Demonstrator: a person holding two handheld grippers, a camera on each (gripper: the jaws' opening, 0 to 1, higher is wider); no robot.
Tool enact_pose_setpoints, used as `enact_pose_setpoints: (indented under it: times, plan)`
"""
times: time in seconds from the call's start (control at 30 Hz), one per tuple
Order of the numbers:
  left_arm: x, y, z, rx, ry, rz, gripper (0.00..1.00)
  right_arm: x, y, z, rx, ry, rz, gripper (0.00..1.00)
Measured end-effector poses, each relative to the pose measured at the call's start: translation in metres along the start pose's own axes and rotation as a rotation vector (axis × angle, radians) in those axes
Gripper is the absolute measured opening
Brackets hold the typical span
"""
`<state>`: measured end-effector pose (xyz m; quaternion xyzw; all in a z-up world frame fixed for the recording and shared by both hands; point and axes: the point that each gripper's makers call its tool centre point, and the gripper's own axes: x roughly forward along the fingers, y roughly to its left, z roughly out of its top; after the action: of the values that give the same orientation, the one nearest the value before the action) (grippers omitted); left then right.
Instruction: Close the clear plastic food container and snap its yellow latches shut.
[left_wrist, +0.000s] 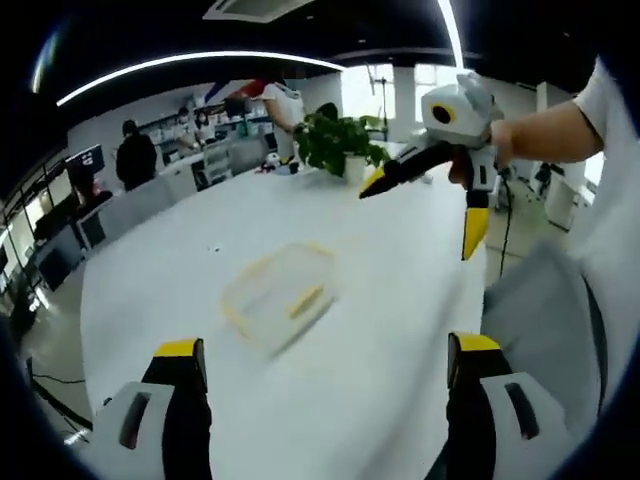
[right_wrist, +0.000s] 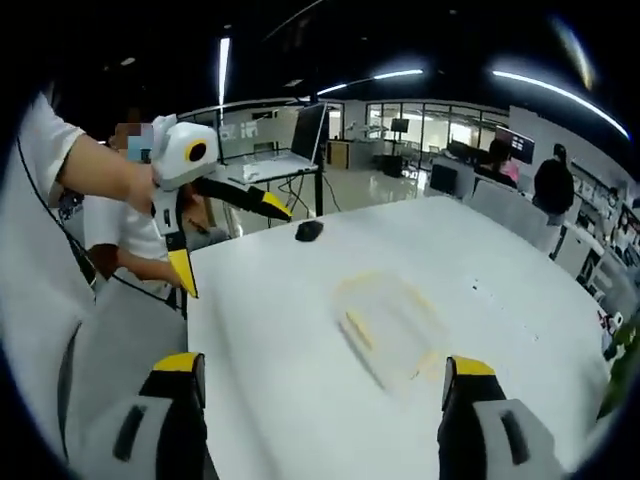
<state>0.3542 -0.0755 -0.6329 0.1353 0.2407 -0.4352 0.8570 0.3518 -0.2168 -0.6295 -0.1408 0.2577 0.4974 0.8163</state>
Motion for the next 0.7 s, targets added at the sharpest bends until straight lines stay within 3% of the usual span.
enact_pose_setpoints:
  times: [0.2, 0.3, 0.43, 0.47, 0.57, 0.7]
  plan:
    - [-0.021, -0.018, -0.005, -0.005, -0.03, 0.02, 0.97, -0.018, 0.019, -0.008, 0.022, -0.046, -0.052, 0.99]
    - [-0.032, -0.028, -0.007, -0.01, -0.064, 0.035, 0.96, -0.022, 0.025, -0.018, 0.098, -0.085, -0.071, 0.99]
    - [-0.043, -0.034, -0.015, -0.019, -0.063, 0.065, 0.97, -0.035, 0.032, -0.025, 0.146, -0.122, -0.109, 0.99]
    - [-0.048, -0.037, -0.015, -0.058, -0.092, 0.059, 0.96, -0.038, 0.033, -0.026, 0.154, -0.13, -0.119, 0.99]
    - [-0.054, -0.042, -0.029, -0.07, -0.07, 0.054, 0.96, -0.046, 0.037, -0.034, 0.205, -0.153, -0.138, 0.99]
    - [-0.062, -0.042, -0.049, -0.089, -0.038, 0.082, 0.98, -0.051, 0.047, -0.052, 0.199, -0.118, -0.148, 0.99]
